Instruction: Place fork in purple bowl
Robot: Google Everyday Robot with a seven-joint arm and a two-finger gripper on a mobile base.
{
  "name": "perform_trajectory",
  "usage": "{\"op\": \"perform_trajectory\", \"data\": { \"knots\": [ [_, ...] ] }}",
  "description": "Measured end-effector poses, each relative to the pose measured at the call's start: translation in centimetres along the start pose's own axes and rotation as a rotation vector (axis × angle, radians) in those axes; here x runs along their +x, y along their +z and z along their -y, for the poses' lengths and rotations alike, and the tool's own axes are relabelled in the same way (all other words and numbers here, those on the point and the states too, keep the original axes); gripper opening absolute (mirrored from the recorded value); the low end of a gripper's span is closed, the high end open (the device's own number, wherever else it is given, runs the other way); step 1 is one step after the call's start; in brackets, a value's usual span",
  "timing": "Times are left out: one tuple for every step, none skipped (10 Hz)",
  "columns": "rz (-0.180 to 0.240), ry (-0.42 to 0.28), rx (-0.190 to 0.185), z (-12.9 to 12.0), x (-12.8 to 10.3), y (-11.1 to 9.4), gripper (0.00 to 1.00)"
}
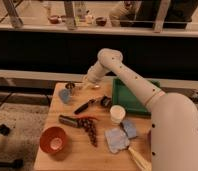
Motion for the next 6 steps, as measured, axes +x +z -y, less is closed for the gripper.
{"op": "perform_trajectory", "data": {
  "knots": [
    [0.008, -0.003, -0.001, -0.3, 0.0, -0.5, 0.10],
    [0.015, -0.009, -0.003, -0.6, -0.3, -0.9, 0.10],
    [0.022, -0.017, -0.007, -0.9, -0.6, -1.1, 0.10],
    [0.029, -0.026, -0.011, -1.2, -1.0, -1.3, 0.10],
    [0.036, -0.036, -0.018, -1.7, -1.3, -1.6, 0.10],
    [0.039, -0.043, -0.022, -2.0, -1.6, -1.8, 0.10]
  ]
}}
